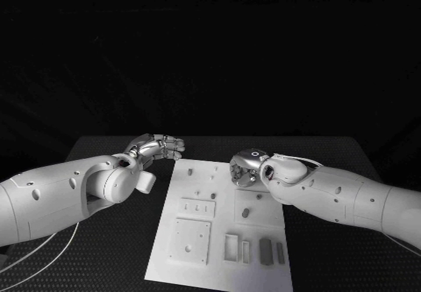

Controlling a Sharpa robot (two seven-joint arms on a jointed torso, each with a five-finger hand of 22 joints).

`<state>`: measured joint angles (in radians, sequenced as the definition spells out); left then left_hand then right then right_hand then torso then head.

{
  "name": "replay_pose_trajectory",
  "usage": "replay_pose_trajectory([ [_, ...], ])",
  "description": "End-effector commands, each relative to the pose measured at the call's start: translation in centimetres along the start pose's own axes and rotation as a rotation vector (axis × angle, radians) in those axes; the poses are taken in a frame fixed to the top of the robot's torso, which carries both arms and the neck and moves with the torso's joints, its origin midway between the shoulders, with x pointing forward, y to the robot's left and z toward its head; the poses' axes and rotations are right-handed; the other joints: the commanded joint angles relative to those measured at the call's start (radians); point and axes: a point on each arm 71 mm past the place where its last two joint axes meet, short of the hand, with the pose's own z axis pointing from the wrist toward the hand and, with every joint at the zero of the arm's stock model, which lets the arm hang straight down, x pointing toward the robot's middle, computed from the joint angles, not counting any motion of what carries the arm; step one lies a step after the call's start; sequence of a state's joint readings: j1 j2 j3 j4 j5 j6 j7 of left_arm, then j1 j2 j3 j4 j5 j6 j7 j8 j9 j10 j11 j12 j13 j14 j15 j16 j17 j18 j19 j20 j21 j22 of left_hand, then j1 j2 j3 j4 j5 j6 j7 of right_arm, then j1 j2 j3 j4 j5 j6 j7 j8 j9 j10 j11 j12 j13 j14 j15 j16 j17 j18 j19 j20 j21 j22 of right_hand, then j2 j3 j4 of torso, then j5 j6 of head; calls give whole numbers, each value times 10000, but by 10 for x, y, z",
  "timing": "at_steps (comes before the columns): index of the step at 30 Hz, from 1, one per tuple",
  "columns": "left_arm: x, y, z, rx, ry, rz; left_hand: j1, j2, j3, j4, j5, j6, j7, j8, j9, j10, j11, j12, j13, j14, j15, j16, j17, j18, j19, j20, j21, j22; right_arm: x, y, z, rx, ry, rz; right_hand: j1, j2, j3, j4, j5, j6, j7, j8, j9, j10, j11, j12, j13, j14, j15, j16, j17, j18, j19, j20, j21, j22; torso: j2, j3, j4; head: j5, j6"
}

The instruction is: Assemble the parts on the task board

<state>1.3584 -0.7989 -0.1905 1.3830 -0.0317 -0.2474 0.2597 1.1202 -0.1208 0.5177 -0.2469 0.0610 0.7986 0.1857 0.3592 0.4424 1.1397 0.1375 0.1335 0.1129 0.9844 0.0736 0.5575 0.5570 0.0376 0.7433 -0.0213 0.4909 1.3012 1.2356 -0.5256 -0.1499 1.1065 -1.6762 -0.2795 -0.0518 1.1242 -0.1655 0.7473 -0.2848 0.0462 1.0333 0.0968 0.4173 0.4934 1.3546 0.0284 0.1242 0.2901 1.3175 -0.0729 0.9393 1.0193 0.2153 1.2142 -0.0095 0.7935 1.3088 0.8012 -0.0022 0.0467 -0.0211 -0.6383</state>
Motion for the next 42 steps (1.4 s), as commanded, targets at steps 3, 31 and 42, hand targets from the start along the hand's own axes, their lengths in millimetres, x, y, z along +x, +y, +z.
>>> replay_pose_trajectory([
  [3, -1, -2, 1, 91, 57, 26, -137, -2, 6, -38, -11, -20, 5, -47, 11, -50, 2, -56, -10, -23, 40, -52, 15, 2, -66, -10, 23, 10, 6, 0, -3, 394, -306, -56, 100, 166, 117, 8, 24, 114, -26, 51, 84, 100, -22, 65, 59, 13, -113, 69, 23, 465, 23, -75, 92, 225, 22, 3, 10, -93, 31],
  [31, -1, -2, 2, 123, 7, 53, -181, -11, 15, -29, -18, -20, 5, -58, 27, -63, 11, -82, -10, -32, 44, -65, 25, 3, -70, -7, 28, 16, -17, 26, 9, 427, -2547, 65, 119, -11, 431, 29, 24, 231, -71, 24, 238, 183, -65, 39, 275, 84, -156, 127, 44, 465, 93, -154, 295, 205, 67, 0, 12, 19, 172],
  [42, -1, -2, 3, 128, -24, 71, -183, -15, 20, -34, -18, -16, 2, -59, 33, -60, 11, -87, -8, -31, 44, -67, 29, 4, -72, -7, 29, 17, -22, 34, 14, 359, -2870, 74, 123, -48, 486, 40, 24, 248, -77, 14, 263, 195, -70, 31, 311, 93, -161, 138, 49, 465, 104, -164, 326, 203, 71, 6, -1, 123, 182],
])
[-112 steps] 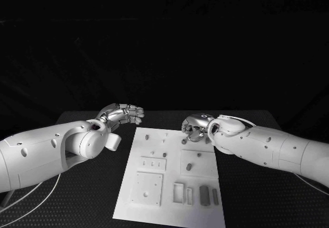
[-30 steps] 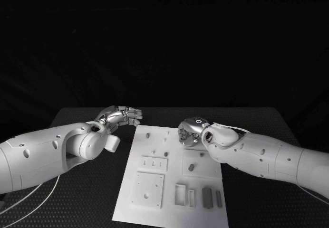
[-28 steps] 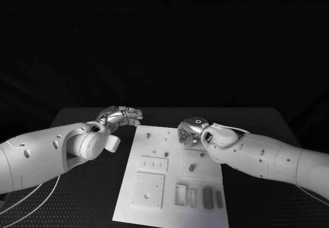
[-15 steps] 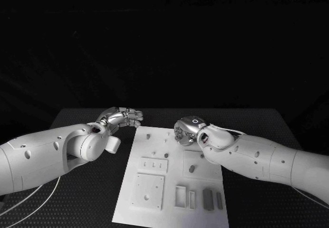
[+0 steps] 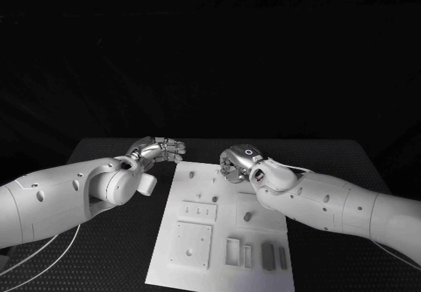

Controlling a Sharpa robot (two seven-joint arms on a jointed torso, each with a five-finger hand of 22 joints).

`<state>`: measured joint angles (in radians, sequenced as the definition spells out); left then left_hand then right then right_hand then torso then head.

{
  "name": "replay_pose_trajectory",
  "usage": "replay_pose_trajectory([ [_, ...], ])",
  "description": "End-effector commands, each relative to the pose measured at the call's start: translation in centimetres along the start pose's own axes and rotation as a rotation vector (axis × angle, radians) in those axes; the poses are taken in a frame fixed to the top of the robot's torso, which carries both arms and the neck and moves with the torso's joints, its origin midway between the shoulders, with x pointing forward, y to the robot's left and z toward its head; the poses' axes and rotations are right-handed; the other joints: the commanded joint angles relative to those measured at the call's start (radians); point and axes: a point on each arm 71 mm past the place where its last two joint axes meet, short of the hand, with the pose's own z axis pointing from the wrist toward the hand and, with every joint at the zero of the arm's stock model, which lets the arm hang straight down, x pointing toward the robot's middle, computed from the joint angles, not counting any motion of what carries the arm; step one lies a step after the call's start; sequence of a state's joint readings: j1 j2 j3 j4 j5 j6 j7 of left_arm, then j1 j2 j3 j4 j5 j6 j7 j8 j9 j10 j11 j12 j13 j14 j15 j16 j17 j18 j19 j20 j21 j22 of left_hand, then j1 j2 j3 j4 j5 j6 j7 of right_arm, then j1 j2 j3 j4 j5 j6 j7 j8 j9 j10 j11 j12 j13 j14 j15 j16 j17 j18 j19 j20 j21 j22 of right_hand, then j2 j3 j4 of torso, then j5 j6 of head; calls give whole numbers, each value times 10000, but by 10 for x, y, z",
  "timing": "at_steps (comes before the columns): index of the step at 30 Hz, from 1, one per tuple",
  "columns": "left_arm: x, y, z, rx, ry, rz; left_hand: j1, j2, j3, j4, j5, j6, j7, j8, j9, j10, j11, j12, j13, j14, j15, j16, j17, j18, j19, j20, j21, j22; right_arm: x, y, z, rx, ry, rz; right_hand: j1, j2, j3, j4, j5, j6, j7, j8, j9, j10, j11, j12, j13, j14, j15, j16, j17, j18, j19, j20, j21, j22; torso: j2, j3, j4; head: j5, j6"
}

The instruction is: Assemble the parts on the task board

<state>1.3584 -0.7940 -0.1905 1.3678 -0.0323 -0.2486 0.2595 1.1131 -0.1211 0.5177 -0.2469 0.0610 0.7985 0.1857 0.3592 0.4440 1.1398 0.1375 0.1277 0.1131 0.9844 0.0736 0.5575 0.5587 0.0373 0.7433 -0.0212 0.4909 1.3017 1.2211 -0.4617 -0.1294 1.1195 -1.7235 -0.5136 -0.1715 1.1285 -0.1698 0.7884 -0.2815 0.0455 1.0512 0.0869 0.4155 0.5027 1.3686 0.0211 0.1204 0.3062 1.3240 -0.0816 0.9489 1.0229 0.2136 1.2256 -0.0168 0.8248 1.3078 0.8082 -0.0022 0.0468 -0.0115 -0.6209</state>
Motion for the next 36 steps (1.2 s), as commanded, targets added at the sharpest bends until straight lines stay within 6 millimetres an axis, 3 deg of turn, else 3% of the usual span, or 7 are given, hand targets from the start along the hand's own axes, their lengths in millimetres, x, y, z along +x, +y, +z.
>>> replay_pose_trajectory([
  [1, 2, -2, 1, 128, 86, 26, -112, -13, 20, -34, -18, -15, 2, -59, 17, -60, 11, -29, -9, -31, 44, -67, 12, 8, -73, -7, 30, 13, -2, 2, 2, -5, -310, -156, 80, -10, 80, 8, 31, 72, 21, 31, 172, 56, 3, 68, 153, 29, -75, 43, 12, 482, -9, -93, 16, 213, 2, 5, -3, 28, 17],
  [9, 4, -3, 1, 146, 130, 29, -113, -13, 26, -37, -18, -14, 1, -61, 21, -58, 11, -33, -8, -30, 44, -69, 16, 9, -73, -7, 31, 14, 0, 5, 8, 8, -159, -230, 74, -23, 98, 16, 31, 74, 21, 23, 181, 55, 3, 61, 168, 30, -75, 46, 14, 482, -8, -95, 28, 211, 26, -6, 7, 35, 36],
  [16, 3, -8, 2, 223, 126, 80, -114, -16, 28, -40, -19, -13, 0, -62, 24, -58, 11, -36, -7, -30, 44, -70, 18, 10, -74, -7, 32, 15, 1, 9, 11, -33, -89, -259, 67, -28, 107, 21, 31, 74, 22, 17, 188, 56, 3, 57, 179, 31, -75, 49, 16, 482, -6, -97, 37, 211, 60, 18, -9, 90, 5],
  [24, 5, -12, 2, 307, 175, 120, -115, -18, 33, -45, -19, -10, -1, -63, 29, -56, 11, -39, -6, -30, 44, -72, 21, 10, -76, -7, 34, 17, 2, 12, 13, -29, -28, -327, 61, -30, 117, 25, 31, 71, 24, 8, 195, 51, 4, 49, 189, 31, -74, 51, 16, 482, -5, -99, 45, 209, 167, 11, 61, 80, 4],
  [29, 6, -13, 2, 318, 205, 132, -114, -20, 36, -48, -19, -8, -2, -64, 32, -55, 11, -41, -5, -30, 44, -74, 23, 11, -77, -7, 34, 18, 2, 12, 14, -24, -31, -360, 60, -30, 122, 26, 31, 70, 24, 5, 198, 51, 4, 47, 194, 30, -74, 51, 16, 482, -5, -100, 48, 209, 216, 42, 87, 135, 0],
  [36, 7, -16, 2, 368, 229, 165, -112, -28, 45, -57, -21, -22, 1, -77, 35, -72, 18, -59, -8, -33, 45, -79, 28, 12, -79, -6, 36, 20, 2, 13, 15, -3, -44, -369, 51, -30, 127, 30, 31, 69, 25, 0, 204, 51, 5, 42, 203, 30, -73, 53, 17, 482, -6, -101, 54, 207, 293, 44, 134, 140, 35],
])
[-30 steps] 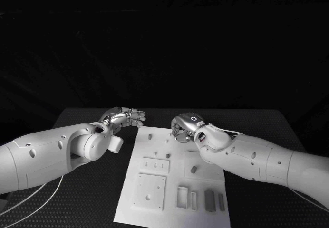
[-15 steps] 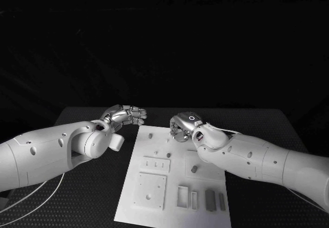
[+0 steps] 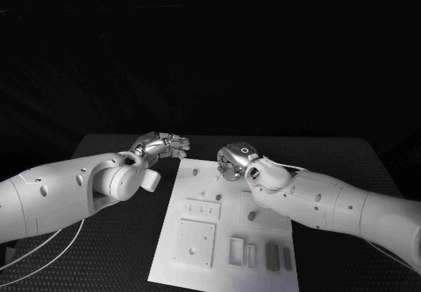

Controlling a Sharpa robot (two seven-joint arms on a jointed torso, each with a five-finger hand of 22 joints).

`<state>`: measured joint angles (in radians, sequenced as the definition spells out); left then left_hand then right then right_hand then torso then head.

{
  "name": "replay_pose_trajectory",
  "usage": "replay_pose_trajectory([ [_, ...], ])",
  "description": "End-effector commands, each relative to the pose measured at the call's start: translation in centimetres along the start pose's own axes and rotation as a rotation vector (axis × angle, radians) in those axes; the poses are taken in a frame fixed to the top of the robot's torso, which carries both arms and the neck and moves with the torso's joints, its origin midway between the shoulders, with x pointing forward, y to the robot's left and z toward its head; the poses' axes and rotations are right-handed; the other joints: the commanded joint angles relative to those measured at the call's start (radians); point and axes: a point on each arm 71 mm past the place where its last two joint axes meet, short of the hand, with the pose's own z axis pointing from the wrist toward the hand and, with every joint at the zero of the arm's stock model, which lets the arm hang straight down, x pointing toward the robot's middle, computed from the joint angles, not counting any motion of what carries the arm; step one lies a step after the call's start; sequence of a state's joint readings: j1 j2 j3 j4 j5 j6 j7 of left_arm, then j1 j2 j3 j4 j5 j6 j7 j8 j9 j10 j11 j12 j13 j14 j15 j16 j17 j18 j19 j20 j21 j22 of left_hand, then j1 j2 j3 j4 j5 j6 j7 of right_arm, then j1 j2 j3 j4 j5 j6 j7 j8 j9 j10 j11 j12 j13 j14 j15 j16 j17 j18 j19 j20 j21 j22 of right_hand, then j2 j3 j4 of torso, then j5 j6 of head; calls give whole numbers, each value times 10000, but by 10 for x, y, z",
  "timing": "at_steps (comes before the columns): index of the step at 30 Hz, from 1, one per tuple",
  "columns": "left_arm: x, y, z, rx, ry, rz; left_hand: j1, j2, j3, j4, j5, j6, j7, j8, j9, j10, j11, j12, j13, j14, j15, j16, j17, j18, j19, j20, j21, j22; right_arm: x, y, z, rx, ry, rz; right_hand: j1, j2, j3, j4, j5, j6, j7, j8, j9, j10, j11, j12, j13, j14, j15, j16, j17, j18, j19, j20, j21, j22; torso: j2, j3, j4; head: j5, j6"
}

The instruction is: Assemble the parts on the task board

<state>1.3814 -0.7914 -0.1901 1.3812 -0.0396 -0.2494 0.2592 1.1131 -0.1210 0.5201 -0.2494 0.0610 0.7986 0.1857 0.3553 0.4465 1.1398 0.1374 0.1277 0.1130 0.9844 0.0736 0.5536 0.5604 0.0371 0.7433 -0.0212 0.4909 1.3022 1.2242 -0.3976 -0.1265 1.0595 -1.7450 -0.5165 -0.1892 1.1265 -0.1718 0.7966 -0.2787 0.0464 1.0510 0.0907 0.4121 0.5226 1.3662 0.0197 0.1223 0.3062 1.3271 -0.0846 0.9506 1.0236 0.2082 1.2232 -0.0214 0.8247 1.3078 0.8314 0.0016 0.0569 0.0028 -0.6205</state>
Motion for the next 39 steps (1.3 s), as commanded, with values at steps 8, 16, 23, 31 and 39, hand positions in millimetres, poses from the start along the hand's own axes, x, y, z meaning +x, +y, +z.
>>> replay_pose_trajectory([
  [8, 2, -4, 1, 145, 93, 70, -108, -31, 28, -40, -22, -29, 5, -45, 13, -78, 23, -69, -8, -34, 45, -44, 13, 15, -81, -6, 37, 16, 2, -1, 0, 33, 96, -219, 70, -10, 53, 3, 21, 71, -13, 29, 11, 74, 20, 19, 212, -1, -42, 36, 10, 536, 17, -56, 60, 206, 49, 1, 22, 41, 22],
  [16, 2, -4, 1, 144, 76, 79, -110, -34, 32, -42, -23, -31, 7, -48, 16, -79, 25, -74, -8, -33, 46, -46, 17, 14, -83, -4, 38, 17, 2, -1, 1, 19, 224, -254, 65, -19, 61, 5, 21, 70, -12, 23, 18, 73, 20, 14, 222, -2, -41, 37, 11, 536, 14, -57, 65, 204, 65, 4, 2, 33, 27],
  [23, 3, -3, 2, 125, 118, 70, -117, -33, 33, -39, -24, -32, 8, -51, 18, -79, 27, -77, -7, -33, 47, -47, 19, 13, -83, -3, 39, 18, 3, -1, 3, 81, 306, 147, -52, -244, 291, 161, 24, -259, 116, -231, -22, -279, 170, -233, 215, -238, 102, -205, -125, 526, -264, 43, -125, 120, 75, 9, 6, 21, 25],
  [31, 2, -3, 1, 119, 90, 76, -122, -35, 33, -38, -25, -34, 9, -54, 20, -79, 28, -81, -7, -33, 48, -49, 21, 13, -84, -2, 39, 19, 0, -5, 3, 383, -91, 543, -66, -982, 297, 451, 34, -1518, 687, -1022, -327, -1851, 730, -604, -142, -588, 649, -706, -602, 536, -754, 233, -573, 0, 78, 7, 7, 31, -2],
  [39, -1, -3, 1, 120, 19, 92, -184, -43, 23, -4, -27, -37, 15, -62, 28, -80, 32, -92, -5, -31, 51, -53, 28, 9, -85, 2, 41, 21, -6, -11, 2, 675, -756, 964, -250, -1243, -68, 530, 26, -2076, 916, -1296, -443, -2673, 974, -609, -445, -858, 881, -1118, -960, 536, -1073, 444, -1033, -208, 86, 12, -3, 28, -1],
])
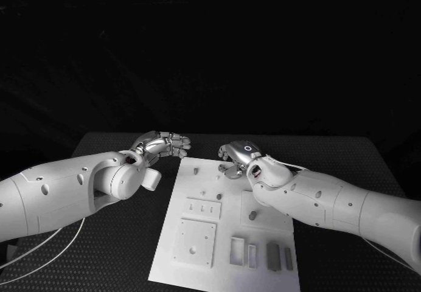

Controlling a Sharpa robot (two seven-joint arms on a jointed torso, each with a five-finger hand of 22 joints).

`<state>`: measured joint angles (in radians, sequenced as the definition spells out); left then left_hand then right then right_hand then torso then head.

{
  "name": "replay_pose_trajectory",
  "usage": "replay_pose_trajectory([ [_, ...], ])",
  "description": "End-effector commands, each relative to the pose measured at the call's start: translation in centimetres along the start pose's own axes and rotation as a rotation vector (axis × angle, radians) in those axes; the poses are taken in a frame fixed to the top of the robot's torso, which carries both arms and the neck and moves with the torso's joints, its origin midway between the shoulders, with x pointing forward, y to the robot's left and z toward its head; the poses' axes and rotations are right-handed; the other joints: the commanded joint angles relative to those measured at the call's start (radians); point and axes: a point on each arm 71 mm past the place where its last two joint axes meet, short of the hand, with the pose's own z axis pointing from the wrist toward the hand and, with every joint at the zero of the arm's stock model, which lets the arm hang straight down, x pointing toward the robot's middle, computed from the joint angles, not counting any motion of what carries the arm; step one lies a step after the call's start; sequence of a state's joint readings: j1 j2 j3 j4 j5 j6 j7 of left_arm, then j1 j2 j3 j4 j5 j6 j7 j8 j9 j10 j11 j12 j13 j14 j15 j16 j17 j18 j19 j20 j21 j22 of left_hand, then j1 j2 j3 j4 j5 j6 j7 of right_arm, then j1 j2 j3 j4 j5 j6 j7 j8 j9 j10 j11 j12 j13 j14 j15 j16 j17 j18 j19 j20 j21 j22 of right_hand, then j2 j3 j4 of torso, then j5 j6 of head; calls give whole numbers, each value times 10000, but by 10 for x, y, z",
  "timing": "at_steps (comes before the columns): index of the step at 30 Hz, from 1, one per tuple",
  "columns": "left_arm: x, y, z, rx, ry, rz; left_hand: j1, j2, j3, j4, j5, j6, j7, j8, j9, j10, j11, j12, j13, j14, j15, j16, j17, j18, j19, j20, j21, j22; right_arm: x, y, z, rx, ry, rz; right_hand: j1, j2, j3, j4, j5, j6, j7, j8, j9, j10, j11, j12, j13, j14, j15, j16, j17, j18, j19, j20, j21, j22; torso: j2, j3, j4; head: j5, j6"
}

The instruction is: Assemble the parts on the task board

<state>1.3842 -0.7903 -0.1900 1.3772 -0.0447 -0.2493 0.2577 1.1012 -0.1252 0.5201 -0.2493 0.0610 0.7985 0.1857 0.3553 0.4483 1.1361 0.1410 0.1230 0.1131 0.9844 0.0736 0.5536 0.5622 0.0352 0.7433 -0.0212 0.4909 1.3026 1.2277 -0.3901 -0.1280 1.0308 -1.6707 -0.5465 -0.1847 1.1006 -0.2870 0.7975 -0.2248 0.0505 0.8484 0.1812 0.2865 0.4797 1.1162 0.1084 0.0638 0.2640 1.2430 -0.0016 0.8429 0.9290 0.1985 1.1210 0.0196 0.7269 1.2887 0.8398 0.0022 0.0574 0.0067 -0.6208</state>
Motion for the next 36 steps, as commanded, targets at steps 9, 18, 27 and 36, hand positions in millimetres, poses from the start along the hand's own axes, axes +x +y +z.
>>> replay_pose_trajectory([
  [9, -2, -2, 1, 106, -15, 39, -155, -10, 8, 57, -33, -37, 16, -71, 20, -39, -3, -54, -2, -30, 52, -59, 18, 28, -87, 3, 41, 16, -15, -9, -9, -81, -1054, 936, -45, -95, -392, 12, 140, 84, -37, 46, -32, -148, 74, 92, -168, 184, 30, 27, -112, 633, 150, 14, -88, -37, 3, 22, -37, -77, 141],
  [18, -10, -1, 0, 113, -205, 81, -145, -13, 20, 53, -31, -28, 9, -69, 27, -28, -9, -54, 2, -28, 48, -60, 22, 34, -89, -2, 42, 17, -40, -25, -25, -111, -711, 1531, 249, -49, -197, 189, 73, 513, -203, 244, -21, 833, -229, 462, 13, 427, -251, 199, -137, 633, 405, -108, 35, 81, -23, 46, -95, -106, 286],
  [27, -17, -1, 1, 117, -343, 119, -134, -15, 33, 46, -32, -11, 2, -64, 38, -2, -20, -47, 10, -25, 45, -62, 29, 37, -92, -4, 44, 19, -49, -49, -44, 180, -96, 1798, 298, -2, -311, 209, 59, 683, -277, 321, 24, 1370, -433, 724, 400, 493, -443, 298, -129, 633, 492, -165, 94, 177, -86, 99, -232, -74, 341],
  [36, -18, 0, 0, 120, -355, 120, -131, -12, 49, 30, -35, 31, -19, -59, 71, 229, -119, 58, 77, -15, 42, -67, 53, 36, -99, -4, 52, 28, -47, -77, -57, 623, 1168, 1527, -123, -24, -1297, 90, 281, 431, -362, 153, 45, 1929, -705, 1909, 2652, 448, -712, 658, 163, 633, 569, -231, 243, 395, -129, 149, -336, -104, 342],
])
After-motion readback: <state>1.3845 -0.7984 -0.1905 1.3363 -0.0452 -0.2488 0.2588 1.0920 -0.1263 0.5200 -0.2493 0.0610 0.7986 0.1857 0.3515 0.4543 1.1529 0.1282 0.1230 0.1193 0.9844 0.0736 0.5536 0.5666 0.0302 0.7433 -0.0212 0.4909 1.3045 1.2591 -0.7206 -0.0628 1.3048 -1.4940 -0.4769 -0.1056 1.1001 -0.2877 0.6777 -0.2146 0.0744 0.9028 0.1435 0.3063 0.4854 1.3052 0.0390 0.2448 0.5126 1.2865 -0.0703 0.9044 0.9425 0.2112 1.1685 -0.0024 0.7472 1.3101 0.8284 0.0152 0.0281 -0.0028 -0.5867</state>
